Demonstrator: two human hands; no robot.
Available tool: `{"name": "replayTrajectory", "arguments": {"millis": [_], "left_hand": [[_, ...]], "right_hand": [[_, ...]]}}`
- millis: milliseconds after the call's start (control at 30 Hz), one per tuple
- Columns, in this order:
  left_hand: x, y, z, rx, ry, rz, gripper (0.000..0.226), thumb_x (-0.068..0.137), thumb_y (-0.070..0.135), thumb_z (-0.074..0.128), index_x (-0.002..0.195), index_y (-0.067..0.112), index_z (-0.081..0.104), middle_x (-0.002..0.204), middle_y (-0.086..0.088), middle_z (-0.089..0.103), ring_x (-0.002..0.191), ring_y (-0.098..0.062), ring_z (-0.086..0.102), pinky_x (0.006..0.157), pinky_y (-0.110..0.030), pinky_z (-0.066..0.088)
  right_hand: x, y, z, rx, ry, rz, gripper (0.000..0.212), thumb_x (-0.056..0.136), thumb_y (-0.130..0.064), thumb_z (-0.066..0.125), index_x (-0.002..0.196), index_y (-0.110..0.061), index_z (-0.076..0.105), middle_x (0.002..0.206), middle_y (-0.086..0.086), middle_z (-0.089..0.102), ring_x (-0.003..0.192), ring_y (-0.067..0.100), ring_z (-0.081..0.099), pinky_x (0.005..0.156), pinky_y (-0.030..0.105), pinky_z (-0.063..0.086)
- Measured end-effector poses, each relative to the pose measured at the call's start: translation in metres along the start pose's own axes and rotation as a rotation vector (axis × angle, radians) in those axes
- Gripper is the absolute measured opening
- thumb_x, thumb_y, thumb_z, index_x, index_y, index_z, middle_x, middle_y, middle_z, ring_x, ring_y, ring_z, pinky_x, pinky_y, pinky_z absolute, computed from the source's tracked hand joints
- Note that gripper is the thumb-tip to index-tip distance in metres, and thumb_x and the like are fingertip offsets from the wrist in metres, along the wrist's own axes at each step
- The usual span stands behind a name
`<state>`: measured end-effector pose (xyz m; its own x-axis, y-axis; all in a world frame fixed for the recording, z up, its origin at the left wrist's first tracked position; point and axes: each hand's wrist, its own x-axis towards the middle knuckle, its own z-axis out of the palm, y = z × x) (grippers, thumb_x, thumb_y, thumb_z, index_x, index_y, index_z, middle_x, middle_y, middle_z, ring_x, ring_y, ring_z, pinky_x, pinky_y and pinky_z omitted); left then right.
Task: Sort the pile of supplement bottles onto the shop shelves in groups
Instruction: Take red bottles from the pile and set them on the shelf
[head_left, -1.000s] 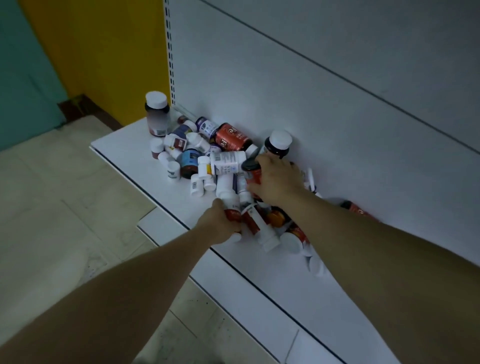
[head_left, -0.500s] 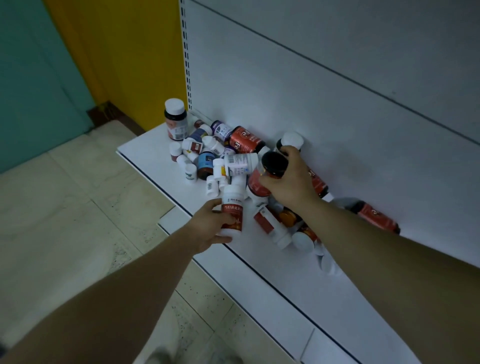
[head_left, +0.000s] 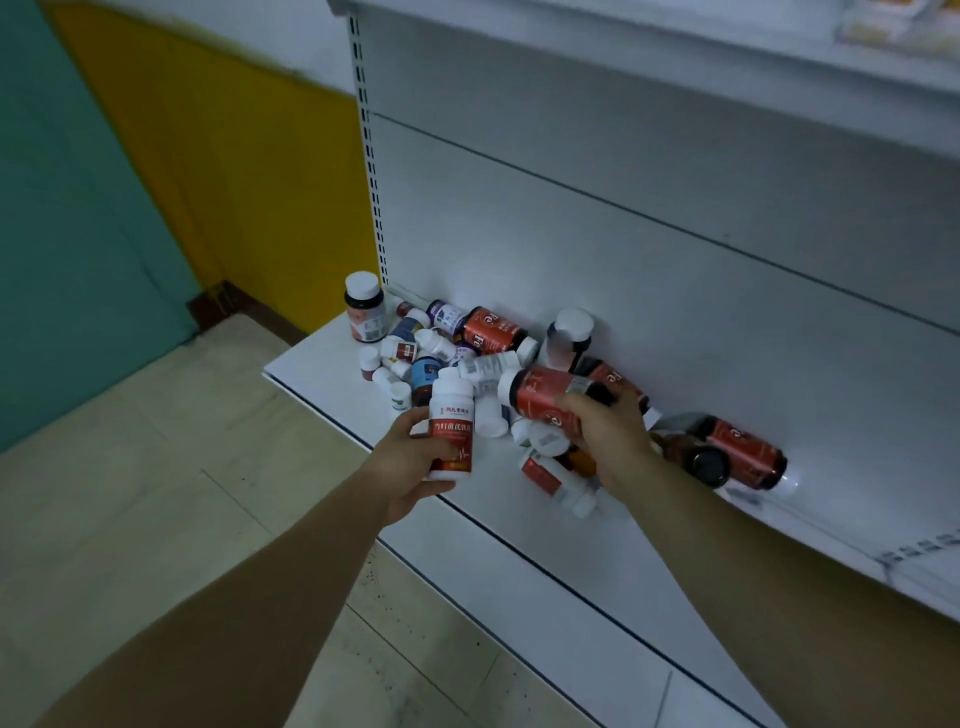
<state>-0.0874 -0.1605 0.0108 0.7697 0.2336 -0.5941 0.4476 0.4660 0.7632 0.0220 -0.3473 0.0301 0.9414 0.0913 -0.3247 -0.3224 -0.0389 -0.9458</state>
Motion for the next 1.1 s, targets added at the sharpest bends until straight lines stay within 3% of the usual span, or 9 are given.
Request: {"name": "replayTrajectory", "arguments": {"millis": [167,300,433,567,633,800,900,1000,1100], "left_hand": [[-0.011,0.006,-0.003,-0.005,-0.048,0.01,0.062,0.082,-0.006,0.06,0.13,0.029,0.04,0.114,-0.01,0.057,0.1,-0.029,0.06,0.079,-0.042,0.054],[-0.042,0.025,-0.004,-0.02,-0.161,0.085,0.059,0.085,-0.006,0.051,0.133,0.027,0.046,0.124,-0.015,0.057,0.104,-0.031,0.06,0.078,-0.044,0.053],[-0.091,0.054,0.003,-0.013,-0.363,0.179,0.058,0.083,-0.007,0.043,0.129,0.026,0.051,0.117,-0.016,0.061,0.103,-0.032,0.059,0.08,-0.045,0.051],[-0.142,0.072,0.017,-0.022,-0.59,0.224,0.056,0.073,0.003,0.048,0.126,0.02,0.054,0.101,-0.012,0.068,0.089,-0.026,0.065,0.071,-0.043,0.055],[-0.166,0.078,0.027,-0.046,-0.664,0.21,0.052,0.076,0.007,0.045,0.128,0.015,0.052,0.1,-0.013,0.069,0.085,-0.026,0.068,0.067,-0.042,0.057],[-0.221,0.09,0.059,-0.014,-0.755,0.29,0.048,0.084,0.006,0.039,0.127,0.022,0.052,0.098,-0.011,0.07,0.081,-0.024,0.068,0.065,-0.04,0.056],[-0.25,0.094,0.079,-0.006,-0.801,0.314,0.052,0.083,0.005,0.041,0.13,0.024,0.05,0.098,-0.011,0.07,0.078,-0.023,0.069,0.061,-0.037,0.057],[-0.28,0.091,0.108,0.103,-0.858,0.402,0.069,0.065,-0.001,0.053,0.13,0.023,0.049,0.1,-0.013,0.066,0.086,-0.026,0.066,0.069,-0.038,0.058],[-0.312,0.077,0.15,0.172,-0.891,0.496,0.069,0.067,-0.011,0.049,0.127,0.025,0.049,0.098,-0.016,0.064,0.089,-0.028,0.063,0.067,-0.039,0.055]], "right_hand": [[-0.029,0.009,-0.001,0.268,0.053,0.134,0.077,0.058,-0.039,0.08,0.128,-0.02,0.053,0.111,0.01,0.069,0.096,0.028,0.069,0.089,0.048,0.054],[-0.077,-0.014,-0.001,0.519,0.017,0.186,0.042,0.088,-0.019,0.064,0.128,-0.012,0.053,0.116,0.013,0.066,0.097,0.024,0.066,0.063,0.031,0.056],[-0.145,-0.044,0.0,0.714,-0.048,0.178,0.035,0.089,-0.018,0.059,0.122,-0.008,0.053,0.114,0.018,0.063,0.099,0.029,0.063,0.074,0.039,0.054],[-0.212,-0.068,-0.006,0.827,-0.072,0.108,0.028,0.093,-0.03,0.048,0.105,-0.008,0.061,0.087,0.014,0.071,0.077,0.025,0.065,0.064,0.033,0.053],[-0.238,-0.079,-0.01,0.851,-0.075,0.061,0.032,0.093,-0.03,0.043,0.1,-0.006,0.063,0.083,0.015,0.071,0.075,0.027,0.065,0.065,0.035,0.051],[-0.291,-0.103,-0.035,0.892,-0.09,-0.095,0.042,0.077,-0.029,0.045,0.098,0.0,0.067,0.092,0.023,0.069,0.078,0.032,0.067,0.063,0.038,0.055],[-0.314,-0.112,-0.056,0.801,-0.053,-0.207,0.052,0.078,-0.047,0.056,0.107,-0.005,0.064,0.095,0.021,0.07,0.083,0.031,0.067,0.068,0.04,0.054],[-0.336,-0.123,-0.087,0.685,0.013,-0.347,0.09,0.037,-0.051,0.09,0.113,-0.012,0.059,0.096,0.015,0.071,0.084,0.028,0.07,0.067,0.038,0.057],[-0.367,-0.131,-0.13,0.631,0.101,-0.455,0.101,0.025,-0.05,0.093,0.112,-0.012,0.059,0.099,0.014,0.071,0.088,0.028,0.069,0.068,0.039,0.057]]}}
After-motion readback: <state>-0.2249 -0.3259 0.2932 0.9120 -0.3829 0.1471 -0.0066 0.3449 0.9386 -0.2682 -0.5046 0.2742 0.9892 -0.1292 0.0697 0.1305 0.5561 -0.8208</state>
